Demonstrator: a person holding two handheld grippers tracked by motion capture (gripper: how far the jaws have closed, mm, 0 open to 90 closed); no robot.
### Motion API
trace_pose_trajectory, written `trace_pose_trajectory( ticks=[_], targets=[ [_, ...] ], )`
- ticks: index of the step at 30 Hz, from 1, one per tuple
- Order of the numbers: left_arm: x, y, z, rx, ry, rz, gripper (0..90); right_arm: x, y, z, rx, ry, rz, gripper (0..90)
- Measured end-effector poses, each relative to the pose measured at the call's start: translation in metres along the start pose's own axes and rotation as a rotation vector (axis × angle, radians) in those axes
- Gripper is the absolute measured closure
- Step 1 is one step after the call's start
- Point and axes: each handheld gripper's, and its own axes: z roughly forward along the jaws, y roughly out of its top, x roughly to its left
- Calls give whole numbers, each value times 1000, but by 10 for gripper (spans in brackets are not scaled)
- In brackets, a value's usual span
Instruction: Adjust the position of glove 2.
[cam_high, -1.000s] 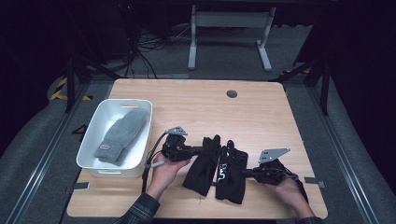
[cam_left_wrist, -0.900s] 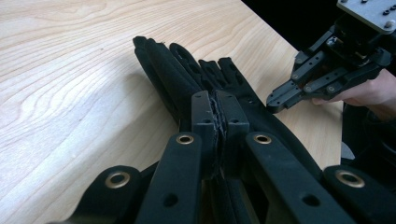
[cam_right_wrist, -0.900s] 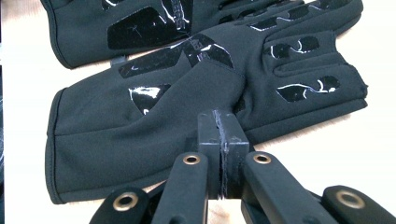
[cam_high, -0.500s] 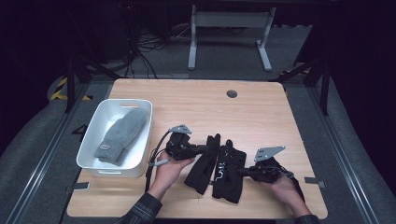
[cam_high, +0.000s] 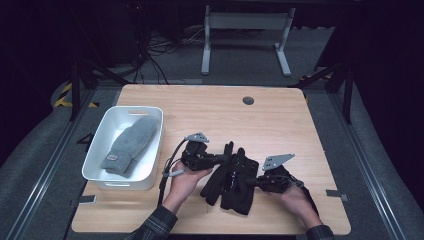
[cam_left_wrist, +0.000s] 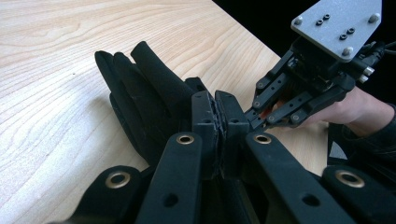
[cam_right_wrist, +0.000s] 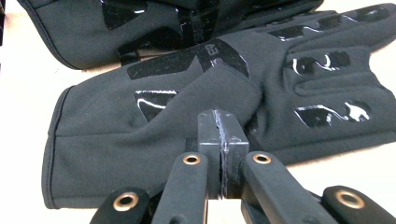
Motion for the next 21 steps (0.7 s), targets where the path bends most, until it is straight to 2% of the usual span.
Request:
trace_pose_trajectory(
  ticks=[7,11,14,17,21],
  targets=[
    [-2,0,6,5,-9,4,881,1,10,10,4,-3,-20,900],
    [-2,0,7,3,-11,0,881,0,10,-6,-28,-44,-21,900],
    [-3,1,10,6,-14,3,881,-4,2,-15,-1,-69,-9,900],
    [-5,1,12,10,-16,6,881,-7,-7,-15,24,-63,5,900],
    [-8,2,17,12,-23,5,881,-6,-6,-11,26,-43,1,900]
  ],
)
